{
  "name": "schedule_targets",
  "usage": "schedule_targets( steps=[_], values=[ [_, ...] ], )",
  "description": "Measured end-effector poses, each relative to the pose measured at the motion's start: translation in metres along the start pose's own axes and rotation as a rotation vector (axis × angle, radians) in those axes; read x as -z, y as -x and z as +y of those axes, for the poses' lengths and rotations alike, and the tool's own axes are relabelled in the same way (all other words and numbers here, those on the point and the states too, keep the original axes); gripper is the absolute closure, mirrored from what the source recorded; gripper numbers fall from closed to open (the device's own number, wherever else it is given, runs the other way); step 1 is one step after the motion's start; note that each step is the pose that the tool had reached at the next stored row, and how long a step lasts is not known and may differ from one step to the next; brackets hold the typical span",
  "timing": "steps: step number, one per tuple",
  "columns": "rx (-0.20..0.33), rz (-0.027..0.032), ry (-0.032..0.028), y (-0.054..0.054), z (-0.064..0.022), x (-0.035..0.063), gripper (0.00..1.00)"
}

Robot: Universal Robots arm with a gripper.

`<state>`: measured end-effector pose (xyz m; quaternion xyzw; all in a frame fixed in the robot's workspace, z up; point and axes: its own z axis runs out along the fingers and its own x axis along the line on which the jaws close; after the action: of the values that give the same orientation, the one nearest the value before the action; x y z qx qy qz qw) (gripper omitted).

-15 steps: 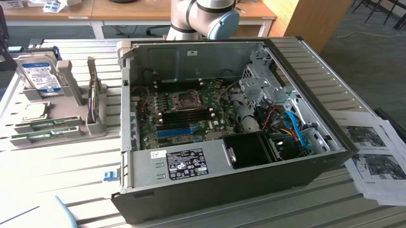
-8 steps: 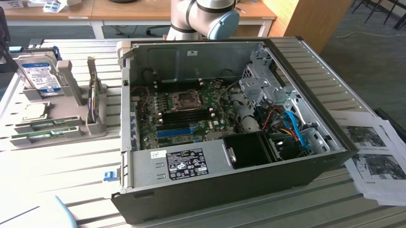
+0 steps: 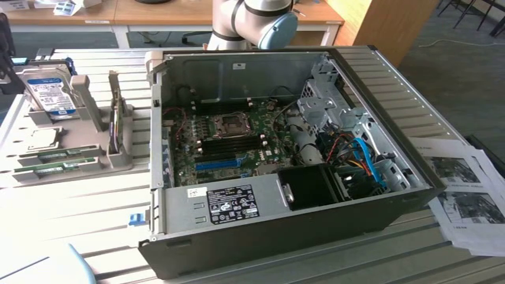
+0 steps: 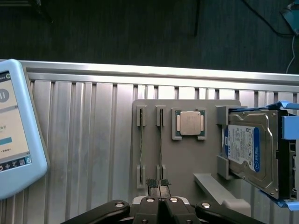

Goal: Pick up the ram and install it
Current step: 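Pick up the ram and move it above insertion slot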

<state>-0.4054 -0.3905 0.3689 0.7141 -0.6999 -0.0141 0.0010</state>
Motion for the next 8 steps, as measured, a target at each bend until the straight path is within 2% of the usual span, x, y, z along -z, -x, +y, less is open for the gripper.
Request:
schedule_targets(
  steps=[8],
  values=[
    [0.000, 0.0000, 0.0000, -0.0001, -0.0002, -0.0070, 0.91]
  ],
)
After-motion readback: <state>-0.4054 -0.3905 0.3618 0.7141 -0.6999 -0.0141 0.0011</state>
